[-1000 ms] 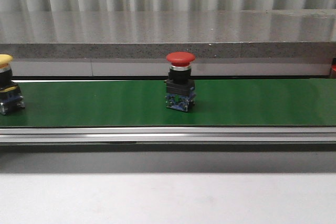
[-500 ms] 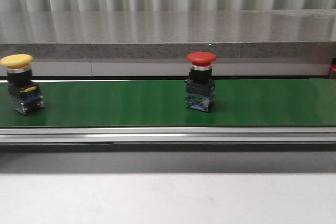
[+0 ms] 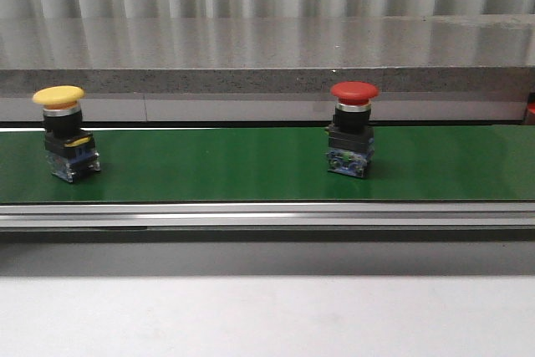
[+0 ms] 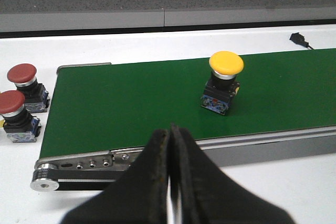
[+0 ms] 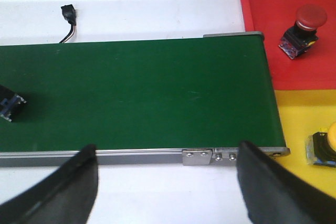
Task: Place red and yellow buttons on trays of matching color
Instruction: 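Grasp the red button at the belt's far end with the right gripper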
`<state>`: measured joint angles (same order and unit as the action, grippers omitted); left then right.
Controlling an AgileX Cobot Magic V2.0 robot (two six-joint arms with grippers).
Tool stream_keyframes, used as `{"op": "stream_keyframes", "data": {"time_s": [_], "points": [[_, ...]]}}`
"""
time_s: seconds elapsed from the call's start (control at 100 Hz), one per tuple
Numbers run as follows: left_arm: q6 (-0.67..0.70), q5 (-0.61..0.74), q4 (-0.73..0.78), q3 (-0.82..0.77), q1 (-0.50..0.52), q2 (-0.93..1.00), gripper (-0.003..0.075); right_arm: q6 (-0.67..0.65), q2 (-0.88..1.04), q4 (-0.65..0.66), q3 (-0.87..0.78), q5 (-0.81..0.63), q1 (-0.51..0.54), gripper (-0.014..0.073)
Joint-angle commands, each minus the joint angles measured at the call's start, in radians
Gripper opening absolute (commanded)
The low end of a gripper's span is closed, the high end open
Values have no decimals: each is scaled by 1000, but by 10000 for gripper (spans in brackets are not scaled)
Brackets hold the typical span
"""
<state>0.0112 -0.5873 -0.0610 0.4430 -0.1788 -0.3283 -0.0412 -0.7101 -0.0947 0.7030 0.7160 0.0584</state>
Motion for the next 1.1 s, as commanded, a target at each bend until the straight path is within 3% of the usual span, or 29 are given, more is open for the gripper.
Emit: {"op": "stream_keyframes", "data": {"time_s": [0.0, 0.33, 0.68, 1.09], "points": [[-3, 79, -3, 28, -9, -7, -20, 13, 2, -18, 25, -64, -1, 644], [-3, 79, -3, 28, -9, -7, -20, 208, -127, -118, 85, -86, -126, 627], [-3, 79, -3, 28, -9, -7, -20, 213, -479, -118, 227, -91, -300, 627], [-3, 79, -3, 28, -9, -7, -20, 213, -750, -118, 374, -104, -320, 624]]}}
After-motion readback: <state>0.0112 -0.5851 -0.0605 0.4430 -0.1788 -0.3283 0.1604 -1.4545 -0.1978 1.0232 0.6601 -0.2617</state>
